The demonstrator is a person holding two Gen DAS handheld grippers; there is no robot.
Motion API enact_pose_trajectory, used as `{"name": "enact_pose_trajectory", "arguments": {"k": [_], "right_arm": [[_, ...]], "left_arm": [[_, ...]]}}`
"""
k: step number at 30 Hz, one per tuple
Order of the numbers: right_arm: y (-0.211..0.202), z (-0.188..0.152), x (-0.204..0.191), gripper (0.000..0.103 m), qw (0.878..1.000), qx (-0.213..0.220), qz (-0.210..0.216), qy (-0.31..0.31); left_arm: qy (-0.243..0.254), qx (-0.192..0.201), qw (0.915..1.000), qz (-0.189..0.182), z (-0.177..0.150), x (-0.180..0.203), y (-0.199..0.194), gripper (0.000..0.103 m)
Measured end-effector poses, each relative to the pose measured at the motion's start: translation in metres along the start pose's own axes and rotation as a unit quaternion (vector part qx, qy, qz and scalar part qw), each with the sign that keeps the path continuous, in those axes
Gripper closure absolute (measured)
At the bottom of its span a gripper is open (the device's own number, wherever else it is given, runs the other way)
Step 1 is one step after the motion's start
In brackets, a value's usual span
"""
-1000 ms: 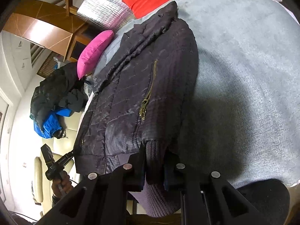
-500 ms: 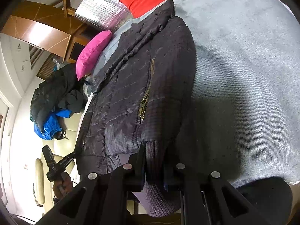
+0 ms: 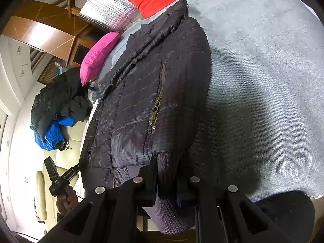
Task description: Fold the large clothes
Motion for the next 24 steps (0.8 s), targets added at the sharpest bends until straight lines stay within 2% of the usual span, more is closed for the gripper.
{"name": "enact_pose_trajectory", "arguments": {"k": [24], "right_arm": [[0.0015,-0.0002,0.0009,0.088,1.000,-0.005,-0.001,-0.006]], "left_arm": [[0.001,0.000,1.0000,0.001,-0.0012,0.0028,-0.0023,0.088]]}}
Point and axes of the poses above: each gripper's, at about its wrist camera, not at the fingertips, and y roughly the way its jaws point, x to its right, z to its top, the point moved 6 cm from there along y, roughly the way its jaws point, and after that the axes turned 5 degrees about -y, right-handed, at the moved point
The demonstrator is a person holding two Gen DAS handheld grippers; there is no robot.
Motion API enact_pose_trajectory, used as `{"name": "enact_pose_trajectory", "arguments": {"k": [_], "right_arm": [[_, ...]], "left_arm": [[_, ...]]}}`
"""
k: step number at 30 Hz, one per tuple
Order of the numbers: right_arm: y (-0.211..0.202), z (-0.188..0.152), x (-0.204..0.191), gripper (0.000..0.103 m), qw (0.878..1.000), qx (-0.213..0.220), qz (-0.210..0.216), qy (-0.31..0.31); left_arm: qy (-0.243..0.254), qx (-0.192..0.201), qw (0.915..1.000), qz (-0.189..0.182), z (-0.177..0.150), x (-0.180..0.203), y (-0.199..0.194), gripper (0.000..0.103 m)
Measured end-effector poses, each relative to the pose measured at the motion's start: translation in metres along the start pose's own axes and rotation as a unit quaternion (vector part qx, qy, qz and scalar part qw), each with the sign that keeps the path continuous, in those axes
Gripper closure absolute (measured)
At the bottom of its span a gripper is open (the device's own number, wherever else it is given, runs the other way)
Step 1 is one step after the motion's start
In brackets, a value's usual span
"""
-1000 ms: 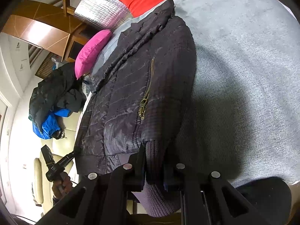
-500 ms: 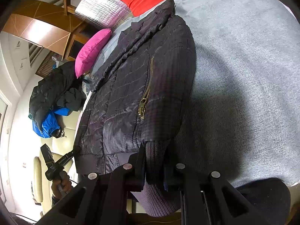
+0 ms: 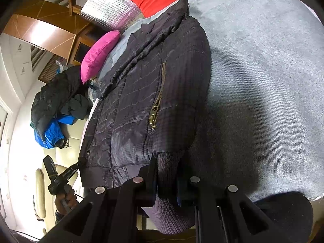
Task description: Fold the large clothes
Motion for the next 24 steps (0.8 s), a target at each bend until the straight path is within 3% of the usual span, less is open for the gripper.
{"name": "enact_pose_trajectory", "arguments": {"k": [24], "right_arm": [[0.0008,-0.0002,-0.0011,0.088,1.000,-0.004,-0.002,-0.001]], "left_arm": [[0.002,0.002,1.0000,0.003,-0.0010,0.0007,0.0014,0.088]]}}
Point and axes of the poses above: each gripper's, at about its wrist camera, not at the fingertips, and y roughly the way its jaws point, x to its right, z to its top, the point moved 6 cm from there along y, roughly the way its jaws point, and after that the axes turned 5 degrees about -y, right-handed, at the moved point
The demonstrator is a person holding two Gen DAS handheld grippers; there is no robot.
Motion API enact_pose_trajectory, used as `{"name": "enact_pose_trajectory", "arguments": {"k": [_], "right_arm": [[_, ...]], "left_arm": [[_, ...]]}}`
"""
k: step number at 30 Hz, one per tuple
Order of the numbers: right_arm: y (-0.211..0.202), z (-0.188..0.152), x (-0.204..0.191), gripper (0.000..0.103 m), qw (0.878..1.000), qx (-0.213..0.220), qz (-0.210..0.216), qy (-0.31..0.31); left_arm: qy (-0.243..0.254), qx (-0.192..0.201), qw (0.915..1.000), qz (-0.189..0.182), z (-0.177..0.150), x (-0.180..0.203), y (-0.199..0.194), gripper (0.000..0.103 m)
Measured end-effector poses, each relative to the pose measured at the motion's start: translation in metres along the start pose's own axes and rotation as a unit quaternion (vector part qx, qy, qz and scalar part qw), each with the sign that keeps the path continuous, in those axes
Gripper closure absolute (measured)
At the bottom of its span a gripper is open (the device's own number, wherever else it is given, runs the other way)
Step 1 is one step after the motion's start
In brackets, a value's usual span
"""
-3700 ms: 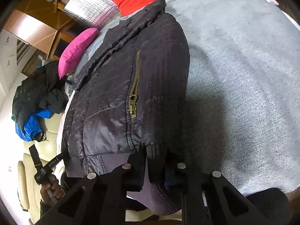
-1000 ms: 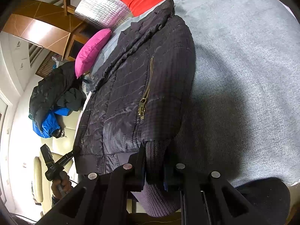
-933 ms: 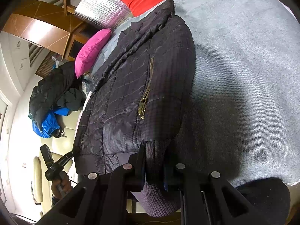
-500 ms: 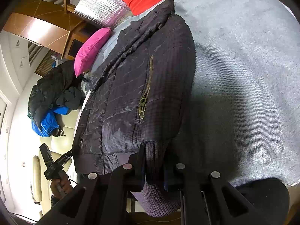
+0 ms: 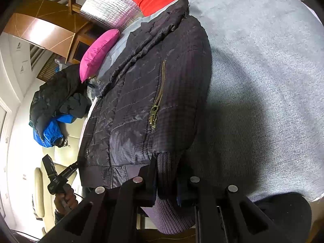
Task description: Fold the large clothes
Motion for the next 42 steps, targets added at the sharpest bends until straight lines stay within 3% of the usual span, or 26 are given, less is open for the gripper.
{"name": "enact_pose_trajectory", "arguments": {"k": [42], "right_arm": [[0.0058,-0.0020,0.0033,0.088,1.000,-0.008,0.002,0.000]], "left_arm": [[0.008,0.001,0.9999,0.014,-0.0020,0.0024,-0.0018,0.088]]}}
Point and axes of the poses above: each gripper's, at about its wrist camera, not at the fingertips, and y roughly the way its jaws point, x to its right, z to its top, the point moved 6 cm from there along y, roughly the way its jaws point, and after that the axes turned 5 degrees about -y, right-handed, at the moved point
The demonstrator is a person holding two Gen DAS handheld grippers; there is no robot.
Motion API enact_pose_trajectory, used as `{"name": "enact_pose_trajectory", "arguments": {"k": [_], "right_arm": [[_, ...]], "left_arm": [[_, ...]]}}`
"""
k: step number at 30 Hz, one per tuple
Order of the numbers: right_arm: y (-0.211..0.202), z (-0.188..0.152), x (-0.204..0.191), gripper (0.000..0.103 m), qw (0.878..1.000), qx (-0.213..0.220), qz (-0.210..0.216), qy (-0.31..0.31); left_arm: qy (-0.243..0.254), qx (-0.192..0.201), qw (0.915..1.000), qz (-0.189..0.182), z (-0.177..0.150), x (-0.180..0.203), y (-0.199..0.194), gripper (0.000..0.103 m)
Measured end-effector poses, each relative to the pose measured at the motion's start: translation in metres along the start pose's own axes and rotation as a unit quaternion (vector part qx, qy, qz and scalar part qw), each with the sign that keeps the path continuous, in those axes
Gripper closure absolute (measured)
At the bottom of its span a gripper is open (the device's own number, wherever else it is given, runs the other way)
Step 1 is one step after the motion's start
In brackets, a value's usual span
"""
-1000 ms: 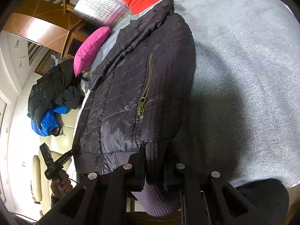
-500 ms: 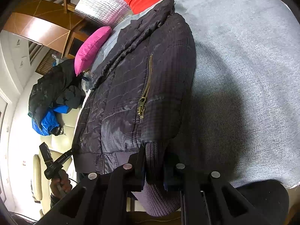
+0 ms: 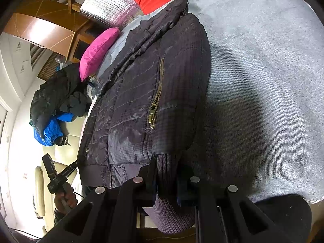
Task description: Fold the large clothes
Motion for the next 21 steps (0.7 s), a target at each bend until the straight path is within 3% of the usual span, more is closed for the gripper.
{"name": "enact_pose_trajectory", "arguments": {"k": [21], "right_arm": [[0.0002,-0.0008,-0.0015,0.088,1.000,-0.005,-0.006,-0.003]], "left_arm": [[0.001,0.002,1.0000,-0.002,-0.0007,-0.0009,0.0003,0.088]]}}
Point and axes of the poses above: each gripper's, at about its wrist camera, not at the fingertips, and y roughly the way its jaws point, x to its right, z to its top, the point moved 6 cm from there along y, roughly the way its jaws point, and after that the axes turned 5 degrees about -y, right-handed, at the moved point
